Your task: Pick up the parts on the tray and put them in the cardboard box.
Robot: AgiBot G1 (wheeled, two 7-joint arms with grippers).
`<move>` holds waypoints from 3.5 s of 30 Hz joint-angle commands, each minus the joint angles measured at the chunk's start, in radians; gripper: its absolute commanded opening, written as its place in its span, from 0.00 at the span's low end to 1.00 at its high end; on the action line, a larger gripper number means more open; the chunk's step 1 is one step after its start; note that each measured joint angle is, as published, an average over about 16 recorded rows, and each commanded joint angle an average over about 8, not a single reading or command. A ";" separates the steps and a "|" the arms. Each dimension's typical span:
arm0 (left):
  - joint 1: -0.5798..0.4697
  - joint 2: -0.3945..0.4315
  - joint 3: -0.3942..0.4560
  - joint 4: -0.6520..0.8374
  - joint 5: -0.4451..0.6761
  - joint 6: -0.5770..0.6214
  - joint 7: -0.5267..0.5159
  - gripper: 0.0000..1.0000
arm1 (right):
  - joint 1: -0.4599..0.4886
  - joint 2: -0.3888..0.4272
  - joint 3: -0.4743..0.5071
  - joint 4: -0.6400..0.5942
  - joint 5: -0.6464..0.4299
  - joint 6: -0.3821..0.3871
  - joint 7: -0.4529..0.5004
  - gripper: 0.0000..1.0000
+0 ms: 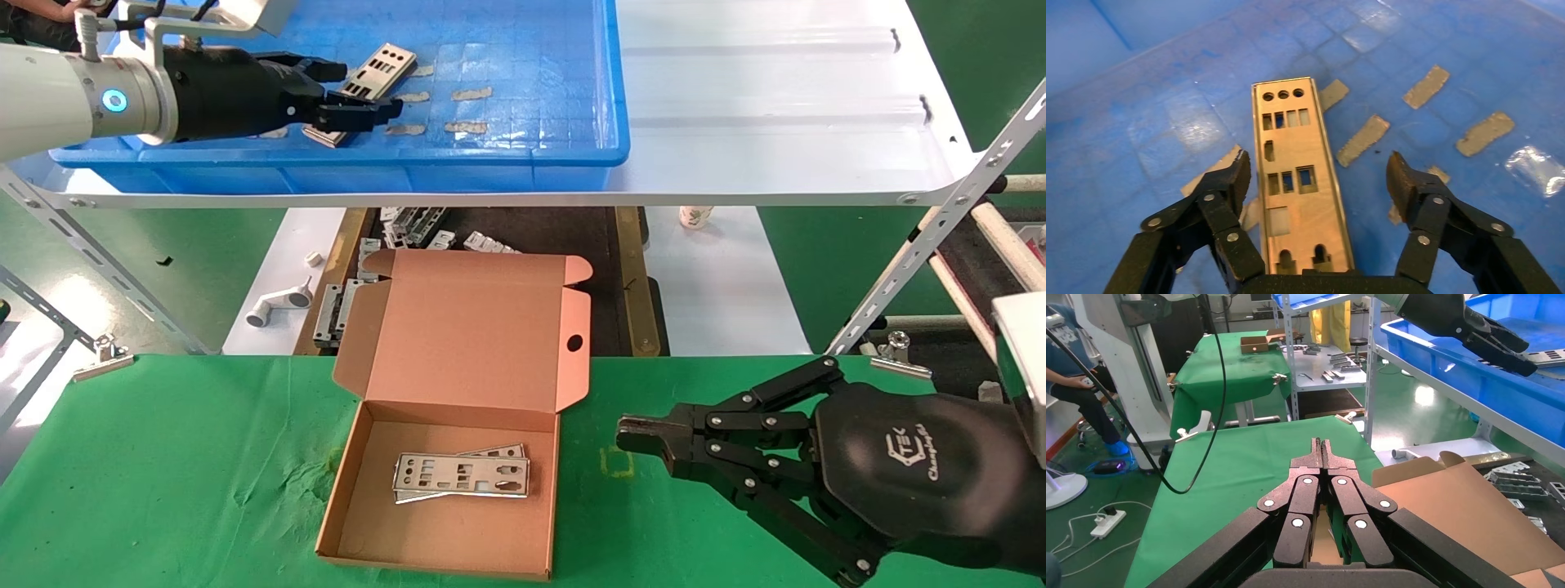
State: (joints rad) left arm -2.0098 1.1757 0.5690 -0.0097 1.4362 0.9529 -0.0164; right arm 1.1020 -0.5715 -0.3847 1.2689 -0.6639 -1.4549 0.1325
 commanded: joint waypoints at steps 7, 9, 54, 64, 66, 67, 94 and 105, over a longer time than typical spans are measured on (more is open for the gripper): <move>0.001 0.001 -0.001 0.004 -0.001 -0.016 0.006 0.00 | 0.000 0.000 0.000 0.000 0.000 0.000 0.000 0.00; 0.001 0.001 -0.001 0.004 -0.001 -0.019 0.008 0.00 | 0.000 0.000 0.000 0.000 0.000 0.000 0.000 0.00; -0.070 -0.129 -0.066 -0.112 -0.107 0.422 0.202 0.00 | 0.000 0.000 0.000 0.000 0.000 0.000 0.000 0.00; 0.031 -0.203 0.018 -0.329 -0.161 0.659 0.310 0.00 | 0.000 0.000 -0.001 0.000 0.000 0.000 0.000 0.00; 0.082 -0.231 0.061 -0.421 -0.197 0.658 0.311 0.00 | 0.000 0.000 -0.001 0.000 0.000 0.000 0.000 0.00; 0.110 -0.247 0.086 -0.470 -0.217 0.657 0.311 0.00 | 0.000 0.000 -0.001 0.000 0.000 0.000 0.000 0.00; 0.482 -0.176 0.336 -0.603 -0.140 0.338 0.442 0.42 | 0.000 0.000 -0.001 0.000 0.000 0.000 0.000 0.00; 0.469 -0.134 0.349 -0.489 -0.141 0.403 0.481 1.00 | 0.000 0.000 -0.001 0.000 0.001 0.000 0.000 0.00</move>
State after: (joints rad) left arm -1.5405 1.0399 0.9145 -0.5023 1.2935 1.3468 0.4661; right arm 1.1022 -0.5712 -0.3856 1.2689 -0.6633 -1.4546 0.1321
